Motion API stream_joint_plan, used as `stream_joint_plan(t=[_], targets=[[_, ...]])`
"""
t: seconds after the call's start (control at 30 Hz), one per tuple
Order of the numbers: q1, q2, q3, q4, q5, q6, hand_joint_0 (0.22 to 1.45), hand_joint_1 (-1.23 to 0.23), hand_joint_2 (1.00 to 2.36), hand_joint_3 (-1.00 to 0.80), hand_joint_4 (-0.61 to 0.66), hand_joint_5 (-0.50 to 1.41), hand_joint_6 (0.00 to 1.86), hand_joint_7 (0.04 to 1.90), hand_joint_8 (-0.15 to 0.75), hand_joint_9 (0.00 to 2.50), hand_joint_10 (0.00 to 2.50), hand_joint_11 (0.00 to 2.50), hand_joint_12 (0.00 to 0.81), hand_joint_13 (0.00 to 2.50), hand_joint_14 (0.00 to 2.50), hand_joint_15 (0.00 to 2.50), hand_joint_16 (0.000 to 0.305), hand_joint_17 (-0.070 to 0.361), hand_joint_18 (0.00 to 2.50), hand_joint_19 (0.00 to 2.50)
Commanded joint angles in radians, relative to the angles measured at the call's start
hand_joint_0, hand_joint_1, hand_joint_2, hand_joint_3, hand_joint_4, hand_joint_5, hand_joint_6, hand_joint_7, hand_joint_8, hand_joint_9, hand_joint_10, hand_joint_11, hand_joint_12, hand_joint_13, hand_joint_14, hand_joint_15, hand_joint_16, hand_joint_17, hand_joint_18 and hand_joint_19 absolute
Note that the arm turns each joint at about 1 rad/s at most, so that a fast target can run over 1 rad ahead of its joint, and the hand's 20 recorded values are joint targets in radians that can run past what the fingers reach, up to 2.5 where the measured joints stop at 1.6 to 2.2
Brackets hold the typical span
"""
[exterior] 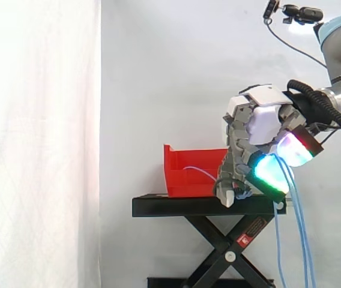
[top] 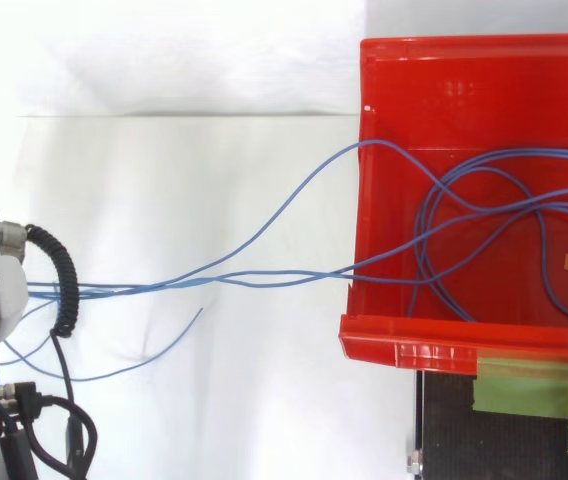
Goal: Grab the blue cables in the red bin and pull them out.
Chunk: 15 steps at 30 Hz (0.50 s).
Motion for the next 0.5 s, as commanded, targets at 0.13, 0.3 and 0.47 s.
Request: stream_joint_plan(t=[0.13, 0.3, 0.47], targets=[[-0.002, 0.000, 0.000, -0.005, 0.001, 0.033, 0.84, -0.75, 1.00, -1.00, -0.12, 0.68, 0.87, 0.56, 0.204, 1.06, 0.03, 0.84, 0.313, 0.76, 0.02, 0.38, 0.043, 0.097, 0.60, 0.42], [-0.003, 0.000, 0.000, -0.023, 0.001, 0.081, 0.88, -0.75, 1.00, -1.00, -0.12, 0.66, 1.01, 0.52, 0.207, 1.06, 0.03, 0.84, 0.313, 0.78, 0.02, 0.39, 0.042, 0.095, 0.61, 0.43], [-0.003, -0.001, 0.000, -0.057, 0.001, 0.101, 0.89, -0.75, 1.00, -1.00, -0.11, 0.66, 1.03, 0.51, 0.204, 1.07, 0.03, 0.84, 0.309, 0.81, 0.02, 0.43, 0.042, 0.093, 0.63, 0.45]])
